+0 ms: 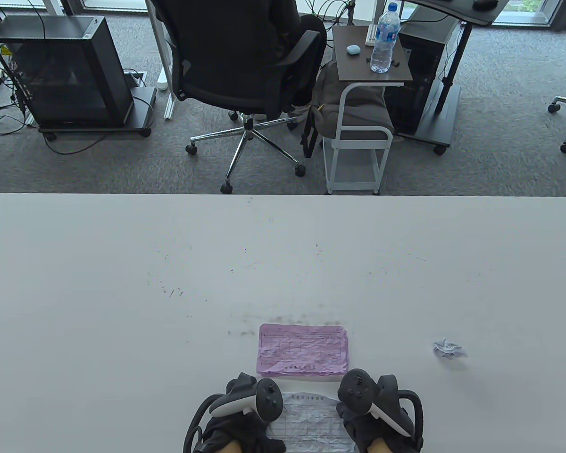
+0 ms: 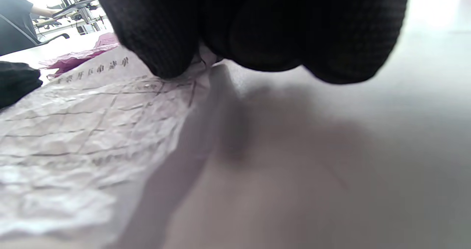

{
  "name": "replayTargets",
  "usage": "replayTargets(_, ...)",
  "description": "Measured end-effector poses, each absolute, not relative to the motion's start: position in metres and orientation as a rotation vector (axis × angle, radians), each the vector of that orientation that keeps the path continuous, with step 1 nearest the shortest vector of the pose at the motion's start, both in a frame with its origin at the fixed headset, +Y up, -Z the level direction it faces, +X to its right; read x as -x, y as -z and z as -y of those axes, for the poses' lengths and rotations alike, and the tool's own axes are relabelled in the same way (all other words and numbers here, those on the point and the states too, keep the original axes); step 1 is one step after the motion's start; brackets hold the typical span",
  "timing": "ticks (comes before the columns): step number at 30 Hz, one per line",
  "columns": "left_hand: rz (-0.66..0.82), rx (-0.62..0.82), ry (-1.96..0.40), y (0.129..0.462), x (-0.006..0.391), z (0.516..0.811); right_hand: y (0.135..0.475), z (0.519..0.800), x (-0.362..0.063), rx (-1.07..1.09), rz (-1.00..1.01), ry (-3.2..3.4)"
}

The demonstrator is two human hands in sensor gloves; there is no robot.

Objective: Flatten crumpled invoices and stack

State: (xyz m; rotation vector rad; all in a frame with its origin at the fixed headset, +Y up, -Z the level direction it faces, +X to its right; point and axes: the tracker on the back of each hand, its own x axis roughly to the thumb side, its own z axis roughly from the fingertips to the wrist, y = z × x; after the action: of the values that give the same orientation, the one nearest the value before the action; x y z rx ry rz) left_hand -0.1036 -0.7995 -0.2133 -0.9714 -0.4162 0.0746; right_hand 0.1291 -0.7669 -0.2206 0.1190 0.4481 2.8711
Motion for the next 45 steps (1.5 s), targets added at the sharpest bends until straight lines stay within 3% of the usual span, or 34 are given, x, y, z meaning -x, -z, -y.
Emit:
replayTargets(6, 0.415, 0.97, -0.076, 0.214, 0.103, 0.8, 0.223, 0.76, -0.143, -0.091, -0.47, -2.573)
replayTargets(14, 0.415, 0.971, -0.076, 0.214, 0.103, 0.8, 0.225, 0.774, -0.159, 0.054, -0.565, -2.099)
replayTargets(24, 0.415, 0.971, -0.076, 0.214, 0.104, 0.8, 0.224, 0.779, -0.137, 0.034, -0.64, -2.33)
replayTargets(37, 0.418, 0.964, -0.075, 0.214, 0.104, 0.8, 0.222, 0.772, -0.149, 0.072, -0.512, -2.276)
replayTargets(45, 0.417, 0.951, -0.082, 0.214, 0.104, 0.8, 0.219, 0.75, -0.134, -0.096, -0.226, -2.392)
